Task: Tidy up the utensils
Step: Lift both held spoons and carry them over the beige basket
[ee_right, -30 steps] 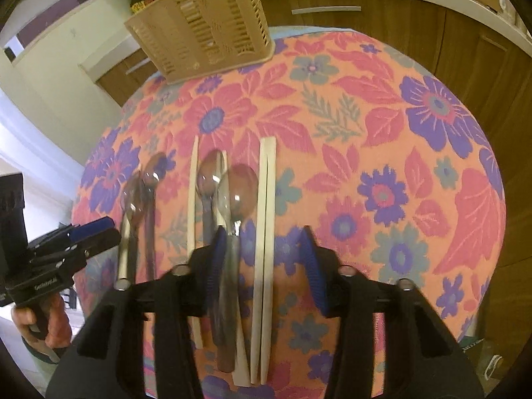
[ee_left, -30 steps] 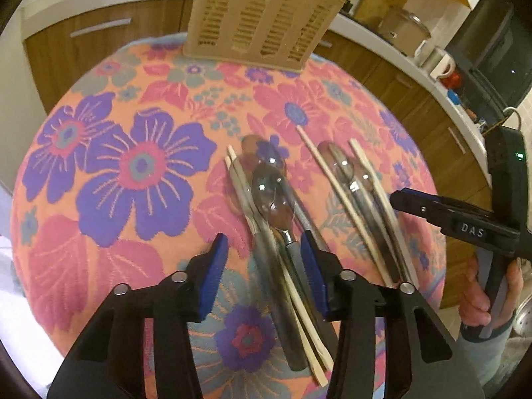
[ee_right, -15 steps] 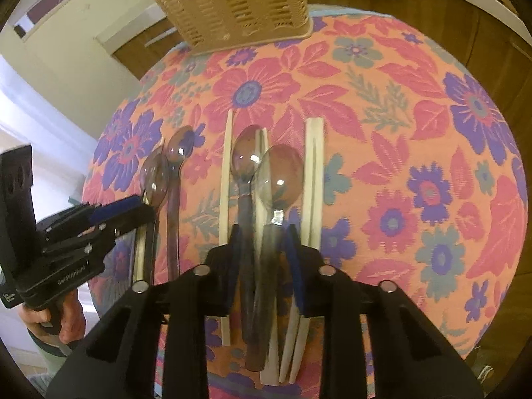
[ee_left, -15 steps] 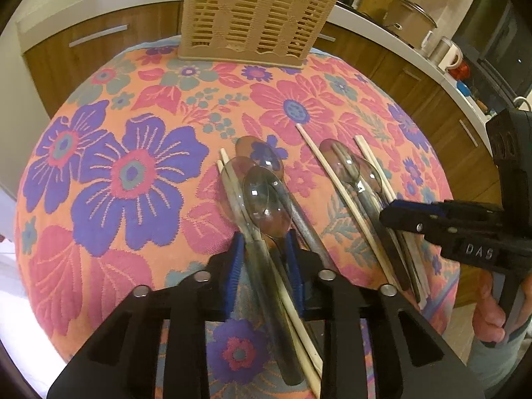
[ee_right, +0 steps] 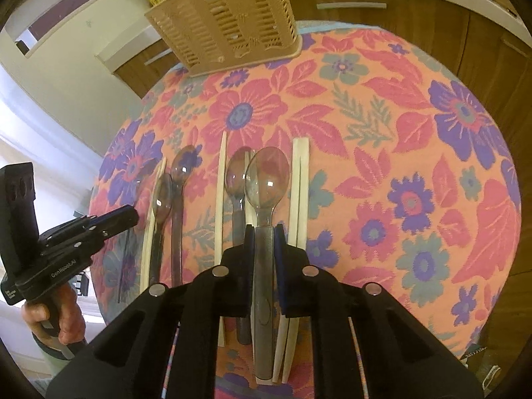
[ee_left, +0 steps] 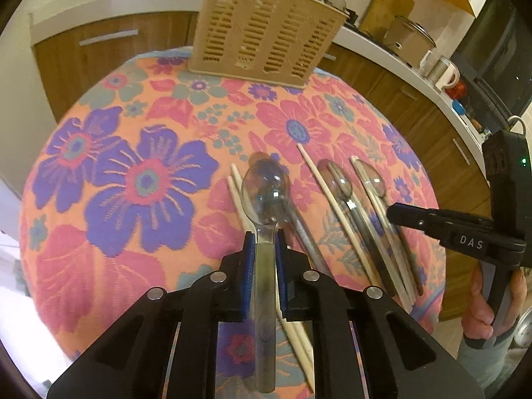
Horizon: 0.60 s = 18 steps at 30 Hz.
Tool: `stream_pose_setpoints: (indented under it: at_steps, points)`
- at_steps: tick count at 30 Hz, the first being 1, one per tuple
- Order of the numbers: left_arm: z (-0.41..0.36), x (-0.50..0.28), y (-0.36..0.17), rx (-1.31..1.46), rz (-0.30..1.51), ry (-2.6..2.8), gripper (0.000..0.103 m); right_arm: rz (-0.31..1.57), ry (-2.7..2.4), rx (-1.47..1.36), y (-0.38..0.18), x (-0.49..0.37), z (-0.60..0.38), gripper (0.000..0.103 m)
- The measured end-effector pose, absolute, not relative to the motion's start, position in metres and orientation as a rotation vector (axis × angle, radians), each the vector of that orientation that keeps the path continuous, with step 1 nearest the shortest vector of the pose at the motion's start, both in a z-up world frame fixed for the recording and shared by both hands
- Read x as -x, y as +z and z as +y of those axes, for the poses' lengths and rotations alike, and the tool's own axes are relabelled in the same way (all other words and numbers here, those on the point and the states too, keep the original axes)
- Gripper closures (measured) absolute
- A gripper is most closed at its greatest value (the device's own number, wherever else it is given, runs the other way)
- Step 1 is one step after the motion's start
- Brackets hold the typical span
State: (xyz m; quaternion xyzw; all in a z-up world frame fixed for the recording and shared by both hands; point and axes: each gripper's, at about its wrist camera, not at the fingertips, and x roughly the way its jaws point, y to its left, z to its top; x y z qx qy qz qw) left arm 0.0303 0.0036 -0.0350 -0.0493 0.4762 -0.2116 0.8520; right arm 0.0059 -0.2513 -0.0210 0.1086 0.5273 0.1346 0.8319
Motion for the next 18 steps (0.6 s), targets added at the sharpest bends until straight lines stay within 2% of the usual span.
stream_pose_setpoints:
  at_steps: [10,11,12,14,18]
  points:
    - [0.040,-0.047,-0.044,0.030,0.990,-0.278,0.092,1.124,0.145,-0.108,-0.027,-0.030,-0.280,0.094]
    - [0.041,-0.047,-0.045,0.034,0.989,-0.280,0.090,1.130,0.142,-0.103,-0.030,-0.031,-0.281,0.094]
    - [0.042,-0.047,-0.046,0.028,0.994,-0.284,0.083,1.135,0.139,-0.096,-0.032,-0.032,-0.281,0.094]
    - [0.040,-0.047,-0.047,-0.005,1.002,-0.299,0.075,1.151,0.139,-0.090,-0.037,-0.033,-0.280,0.093]
    - [0.032,-0.052,-0.047,-0.069,1.042,-0.307,0.073,1.188,0.160,-0.060,-0.038,-0.038,-0.278,0.091]
